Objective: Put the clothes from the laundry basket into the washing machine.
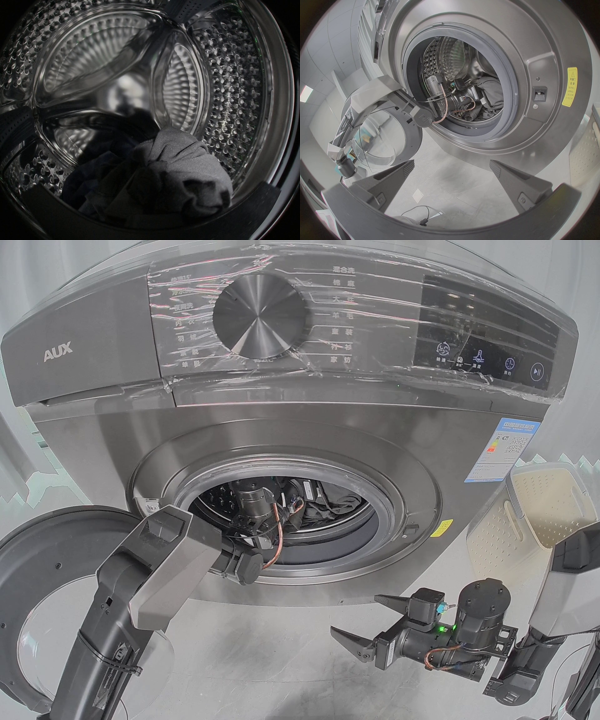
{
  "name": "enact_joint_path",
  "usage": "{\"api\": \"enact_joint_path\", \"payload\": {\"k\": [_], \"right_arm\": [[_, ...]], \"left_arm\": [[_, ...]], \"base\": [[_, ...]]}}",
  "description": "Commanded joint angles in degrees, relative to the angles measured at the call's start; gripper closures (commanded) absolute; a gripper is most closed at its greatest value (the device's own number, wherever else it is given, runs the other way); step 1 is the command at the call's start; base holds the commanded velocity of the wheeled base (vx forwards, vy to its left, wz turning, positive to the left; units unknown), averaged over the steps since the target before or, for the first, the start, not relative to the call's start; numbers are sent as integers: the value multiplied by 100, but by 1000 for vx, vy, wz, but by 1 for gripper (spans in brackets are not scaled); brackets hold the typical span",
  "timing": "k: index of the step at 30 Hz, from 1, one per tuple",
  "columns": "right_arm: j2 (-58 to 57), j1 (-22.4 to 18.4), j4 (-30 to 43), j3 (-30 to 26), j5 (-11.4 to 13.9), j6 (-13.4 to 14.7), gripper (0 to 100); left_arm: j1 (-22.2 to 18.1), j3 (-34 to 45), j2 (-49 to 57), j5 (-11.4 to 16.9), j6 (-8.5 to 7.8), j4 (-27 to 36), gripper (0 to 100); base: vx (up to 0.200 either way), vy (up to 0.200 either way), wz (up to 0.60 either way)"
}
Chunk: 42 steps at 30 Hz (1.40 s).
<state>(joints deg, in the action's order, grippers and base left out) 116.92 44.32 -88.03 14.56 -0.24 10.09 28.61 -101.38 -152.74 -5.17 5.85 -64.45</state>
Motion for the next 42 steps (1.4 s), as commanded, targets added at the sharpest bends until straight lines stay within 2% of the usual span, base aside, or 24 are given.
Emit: {"api": "enact_joint_path", "payload": {"k": [1,6,11,12,14,16,17,18,20,22,24,26,33,36,42], "right_arm": [[33,24,-4,-5,-2,1,0],[68,24,-4,-5,-2,1,0],[68,24,-4,-5,-2,1,0],[68,24,-4,-5,-2,1,0],[68,24,-4,-5,-2,1,0],[68,15,-4,-5,-2,1,0],[68,15,-4,-5,-2,1,0],[68,15,-4,-5,-2,1,0],[68,15,-4,-5,7,1,0],[68,15,-4,-5,-2,1,0],[68,24,-4,-5,-2,1,0],[68,15,-4,-5,-2,1,0],[68,-3,-4,-14,-2,1,0],[77,15,-4,-14,-2,1,0],[85,6,-4,-14,-2,1,0]], "left_arm": [[-145,-576,-353,-81,13,12,100],[-216,-857,-371,-125,13,117,100],[-224,-655,-362,-160,13,126,100],[-224,-532,-336,-160,13,117,0],[-189,-119,-222,-142,13,117,0],[-180,646,200,-46,-5,161,0],[-180,646,200,-46,-5,161,0],[-172,1261,605,165,-5,293,0],[-172,1955,1027,455,-40,486,0],[-154,2456,1343,605,-75,504,0],[-154,2544,1396,622,-84,504,0],[-93,3010,1659,719,-163,416,0],[-40,3616,2064,842,-242,346,0],[-31,3572,1985,842,-304,275,0],[-5,3229,1413,851,-313,205,0]], "base": [[0,0,0],[0,0,0],[0,0,0],[0,0,0],[0,0,0],[0,0,0],[0,0,0],[0,0,0],[0,0,0],[0,0,0],[0,0,0],[0,0,0],[0,0,0],[0,0,0],[0,0,0]]}}
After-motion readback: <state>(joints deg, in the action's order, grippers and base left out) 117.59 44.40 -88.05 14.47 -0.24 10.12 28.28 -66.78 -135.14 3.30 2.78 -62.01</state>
